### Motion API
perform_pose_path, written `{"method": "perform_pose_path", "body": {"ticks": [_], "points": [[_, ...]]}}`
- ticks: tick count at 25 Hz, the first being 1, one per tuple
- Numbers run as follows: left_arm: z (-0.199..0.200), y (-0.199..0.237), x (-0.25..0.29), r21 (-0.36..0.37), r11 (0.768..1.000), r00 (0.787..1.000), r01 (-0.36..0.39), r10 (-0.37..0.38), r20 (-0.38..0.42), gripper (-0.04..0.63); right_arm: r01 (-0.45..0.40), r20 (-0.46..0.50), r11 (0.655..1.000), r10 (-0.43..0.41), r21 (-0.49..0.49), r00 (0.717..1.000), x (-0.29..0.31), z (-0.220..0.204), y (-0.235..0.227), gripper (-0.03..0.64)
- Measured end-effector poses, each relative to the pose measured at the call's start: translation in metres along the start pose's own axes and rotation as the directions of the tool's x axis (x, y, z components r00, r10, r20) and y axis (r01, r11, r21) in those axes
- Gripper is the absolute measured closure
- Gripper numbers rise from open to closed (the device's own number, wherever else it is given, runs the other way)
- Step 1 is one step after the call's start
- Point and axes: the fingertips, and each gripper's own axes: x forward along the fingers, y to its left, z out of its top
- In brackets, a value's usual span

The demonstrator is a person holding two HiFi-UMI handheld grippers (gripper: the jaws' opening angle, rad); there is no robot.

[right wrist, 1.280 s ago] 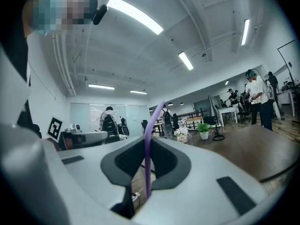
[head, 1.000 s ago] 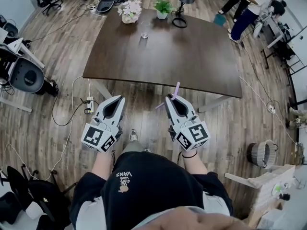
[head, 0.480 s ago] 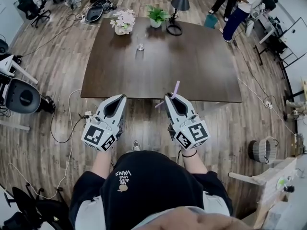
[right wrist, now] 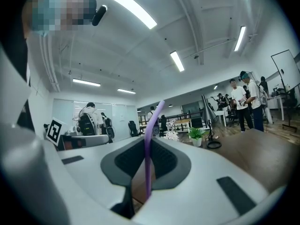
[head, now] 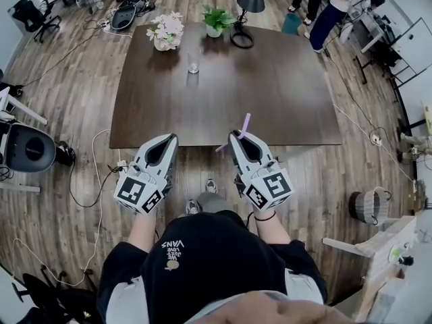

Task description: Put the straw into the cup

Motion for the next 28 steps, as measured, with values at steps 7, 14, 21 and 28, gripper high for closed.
{"method": "perform_pose_path", "body": {"ticks": [7,14,21,28], "points": [[0.003,0.027,0.037,0.01,0.999,0.999,-0.045,0.045,0.003,0.584,-0.045,-0.001,0.999,0.045,0.003,0.999,0.042,0.008,-0.036,0.572],[0.008,0.05,0.076,0.023,0.994,0.994,-0.108,0.107,0.012,0.584,-0.119,0.011,0.993,0.119,0.0,0.993,0.083,0.018,-0.071,0.572],[0.005,0.063,0.102,0.024,0.987,0.987,-0.162,0.162,0.009,0.586,-0.17,0.004,0.985,0.17,0.004,0.985,0.109,0.019,-0.097,0.572],[0.0,0.095,0.129,0.012,0.987,0.987,-0.161,0.161,0.002,0.584,-0.162,-0.012,0.987,0.162,0.012,0.987,0.145,0.012,-0.117,0.572]]}}
